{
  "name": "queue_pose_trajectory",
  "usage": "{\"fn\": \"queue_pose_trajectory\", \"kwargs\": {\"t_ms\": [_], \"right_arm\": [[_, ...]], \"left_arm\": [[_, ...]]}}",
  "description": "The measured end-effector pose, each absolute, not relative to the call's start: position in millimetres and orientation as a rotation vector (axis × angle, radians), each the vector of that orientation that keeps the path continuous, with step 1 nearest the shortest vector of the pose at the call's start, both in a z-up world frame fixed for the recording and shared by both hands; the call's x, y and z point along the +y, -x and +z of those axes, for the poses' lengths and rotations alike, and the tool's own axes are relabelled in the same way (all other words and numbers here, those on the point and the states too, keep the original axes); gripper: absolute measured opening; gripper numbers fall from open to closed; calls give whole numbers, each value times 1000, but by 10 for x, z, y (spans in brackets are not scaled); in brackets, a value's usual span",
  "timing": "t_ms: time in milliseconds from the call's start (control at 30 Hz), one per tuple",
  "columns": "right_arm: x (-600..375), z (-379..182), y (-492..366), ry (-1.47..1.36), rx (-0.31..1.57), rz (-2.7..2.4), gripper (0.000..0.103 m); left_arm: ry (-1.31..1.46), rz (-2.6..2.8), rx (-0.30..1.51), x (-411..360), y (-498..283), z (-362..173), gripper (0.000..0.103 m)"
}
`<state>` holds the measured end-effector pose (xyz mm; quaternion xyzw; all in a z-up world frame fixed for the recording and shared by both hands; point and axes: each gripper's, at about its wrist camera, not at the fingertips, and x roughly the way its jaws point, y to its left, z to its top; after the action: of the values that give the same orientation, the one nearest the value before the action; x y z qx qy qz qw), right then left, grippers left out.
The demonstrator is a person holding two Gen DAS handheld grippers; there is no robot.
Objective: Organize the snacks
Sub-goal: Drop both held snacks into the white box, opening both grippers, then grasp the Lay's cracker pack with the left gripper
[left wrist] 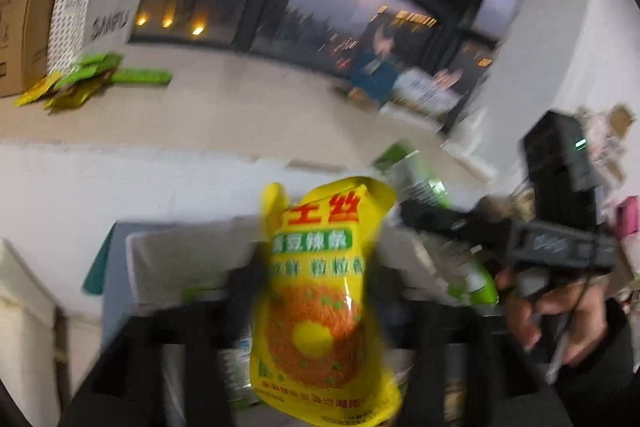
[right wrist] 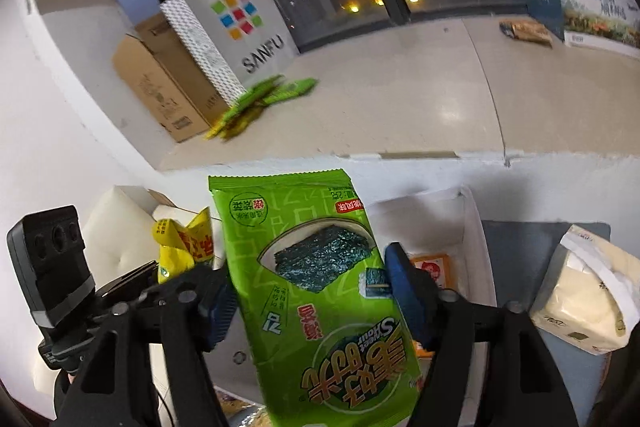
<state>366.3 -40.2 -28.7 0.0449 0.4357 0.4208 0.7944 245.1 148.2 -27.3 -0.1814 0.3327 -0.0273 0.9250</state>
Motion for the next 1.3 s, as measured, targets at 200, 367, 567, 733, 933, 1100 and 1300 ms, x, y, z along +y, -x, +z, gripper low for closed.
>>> {"fn": "queue_pose_trajectory", "kwargs": {"t_ms": [200,367,567,733,933,1100,1300], "right_arm": [[-570,-380,-3754,-91,905,819,103],[-733,-323,-3756,-164,903,841,103],[-885,-95,-3450,-126,816,893,103],[-1144,86,-2911,-111,712,961,103],[-1462,101,-2128,-48,613,1000,103],[-1738,-62,-1450,-2,569,1007,103],[-1985,-448,-953,13,615,972,103]], "left_arm": [[405,7,728,1629,-2405,-467,103],[373,21,720,1606,-2269,-409,103],[326,1,669,1564,-1944,-174,103],[242,-1,617,1407,-1436,5,103],[149,-32,616,1132,-804,-33,103],[110,-52,651,929,-330,-292,103],[174,-24,726,924,46,-740,103]]}}
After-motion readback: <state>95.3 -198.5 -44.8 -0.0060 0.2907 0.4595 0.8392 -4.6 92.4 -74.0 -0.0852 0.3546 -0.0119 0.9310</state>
